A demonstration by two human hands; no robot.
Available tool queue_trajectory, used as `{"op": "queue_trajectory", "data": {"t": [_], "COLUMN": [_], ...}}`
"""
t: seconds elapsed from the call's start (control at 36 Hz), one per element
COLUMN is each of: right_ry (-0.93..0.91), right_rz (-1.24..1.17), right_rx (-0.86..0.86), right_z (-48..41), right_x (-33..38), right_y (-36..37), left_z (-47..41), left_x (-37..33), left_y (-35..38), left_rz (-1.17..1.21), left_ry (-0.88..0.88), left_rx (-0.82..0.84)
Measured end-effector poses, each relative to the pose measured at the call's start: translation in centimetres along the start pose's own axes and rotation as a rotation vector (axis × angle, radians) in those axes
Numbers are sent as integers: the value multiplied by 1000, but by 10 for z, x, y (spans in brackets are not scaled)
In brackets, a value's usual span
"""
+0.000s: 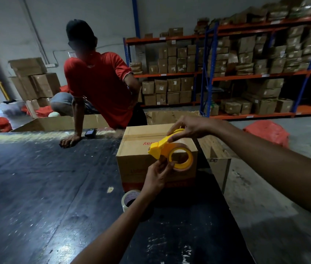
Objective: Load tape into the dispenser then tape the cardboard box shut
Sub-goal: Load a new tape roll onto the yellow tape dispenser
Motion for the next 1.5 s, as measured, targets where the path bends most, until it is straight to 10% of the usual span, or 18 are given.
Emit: {"op": "queue_trajectory", "data": {"t": [0.42, 0.69, 1.06, 1.5], "right_ry": [-22, 3, 38, 34], "right_rz": [184, 178, 106, 65], "right_rx": [-13, -123, -151, -118], "right_z": [-28, -28, -31, -37], "right_x": [33, 16, 2, -5], "right_y": [-24, -47, -55, -45], "left_z": [-9, -3, 12, 0], "left_x": [-2, -9, 153, 174], "left_y": [-3, 2, -2, -1], "left_rz": [-77, -2, -266, -553], "left_ry": [-5, 135, -533, -675], "left_rx": [-272, -123, -131, -207]}}
Point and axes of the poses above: each hand's wrist, its own z-axis away from the middle knuckle, its own y-axis out of the palm, x = y × z, the point moved 5 cm from there along -z, towards the middle knuckle, and after that the axes turned 3 degrees about z, right-handed, at the moved point
